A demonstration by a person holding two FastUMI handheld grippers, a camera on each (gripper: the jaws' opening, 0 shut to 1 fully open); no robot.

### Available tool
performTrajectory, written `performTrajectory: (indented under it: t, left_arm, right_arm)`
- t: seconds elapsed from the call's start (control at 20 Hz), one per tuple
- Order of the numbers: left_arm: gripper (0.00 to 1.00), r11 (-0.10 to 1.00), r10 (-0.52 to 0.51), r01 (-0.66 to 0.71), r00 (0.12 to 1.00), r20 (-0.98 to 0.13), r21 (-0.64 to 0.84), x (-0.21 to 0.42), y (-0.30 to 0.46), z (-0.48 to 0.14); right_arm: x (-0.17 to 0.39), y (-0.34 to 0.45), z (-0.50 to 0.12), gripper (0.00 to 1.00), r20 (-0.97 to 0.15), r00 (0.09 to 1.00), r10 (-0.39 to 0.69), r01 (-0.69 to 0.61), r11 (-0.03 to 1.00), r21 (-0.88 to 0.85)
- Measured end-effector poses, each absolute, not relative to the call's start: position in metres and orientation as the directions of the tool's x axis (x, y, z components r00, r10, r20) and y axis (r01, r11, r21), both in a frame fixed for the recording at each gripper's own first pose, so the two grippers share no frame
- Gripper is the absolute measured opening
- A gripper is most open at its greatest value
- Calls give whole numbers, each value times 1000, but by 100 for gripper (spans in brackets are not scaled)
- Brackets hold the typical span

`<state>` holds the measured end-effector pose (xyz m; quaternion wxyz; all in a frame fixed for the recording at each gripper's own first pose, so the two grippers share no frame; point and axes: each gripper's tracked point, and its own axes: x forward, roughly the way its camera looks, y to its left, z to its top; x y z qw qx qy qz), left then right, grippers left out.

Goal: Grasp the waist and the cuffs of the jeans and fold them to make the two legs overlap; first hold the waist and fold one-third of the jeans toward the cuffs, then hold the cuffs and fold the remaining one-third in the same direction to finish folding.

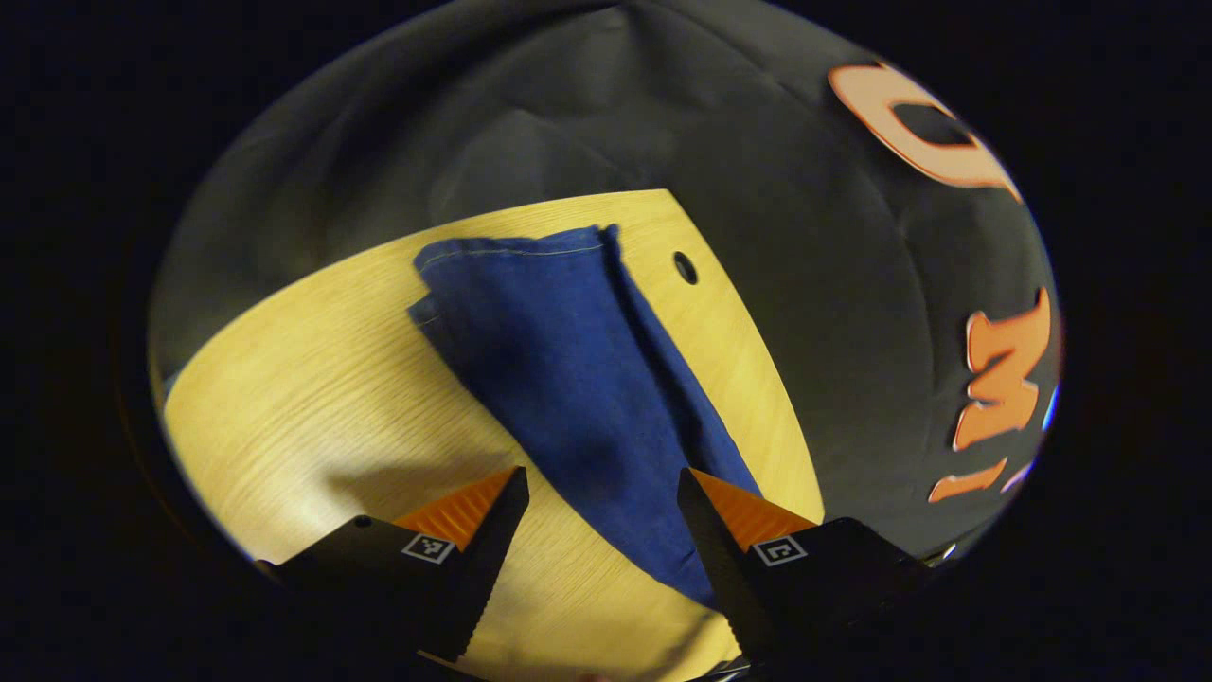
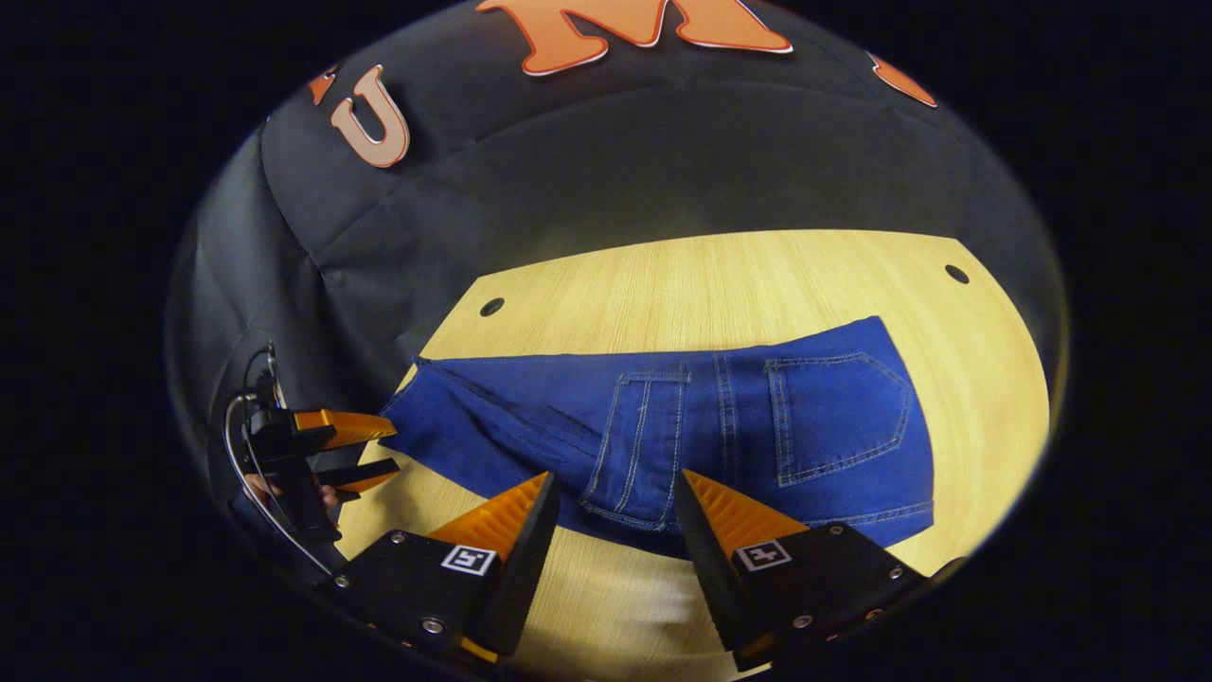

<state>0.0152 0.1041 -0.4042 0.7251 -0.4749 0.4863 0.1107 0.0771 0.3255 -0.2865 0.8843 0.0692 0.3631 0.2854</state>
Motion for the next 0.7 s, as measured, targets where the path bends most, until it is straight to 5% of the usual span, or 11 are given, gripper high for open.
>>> performTrajectory:
  t: [0.05, 0.1, 0.7]
  left_arm:
    - [98, 502, -287, -640, 511, -810, -581, 15, 114, -405]
    - [98, 471, -267, -663, 521, -811, -581, 17, 126, -406]
    - [88, 317, -226, -697, 603, -765, -643, 61, 180, -436]
  right_arm:
    - [80, 319, -282, 70, -596, 588, 547, -452, 833, 319]
    - [81, 313, -278, 79, -594, 601, 535, -448, 841, 304]
    - [82, 254, -224, 80, -512, 741, 435, -333, 900, 281]
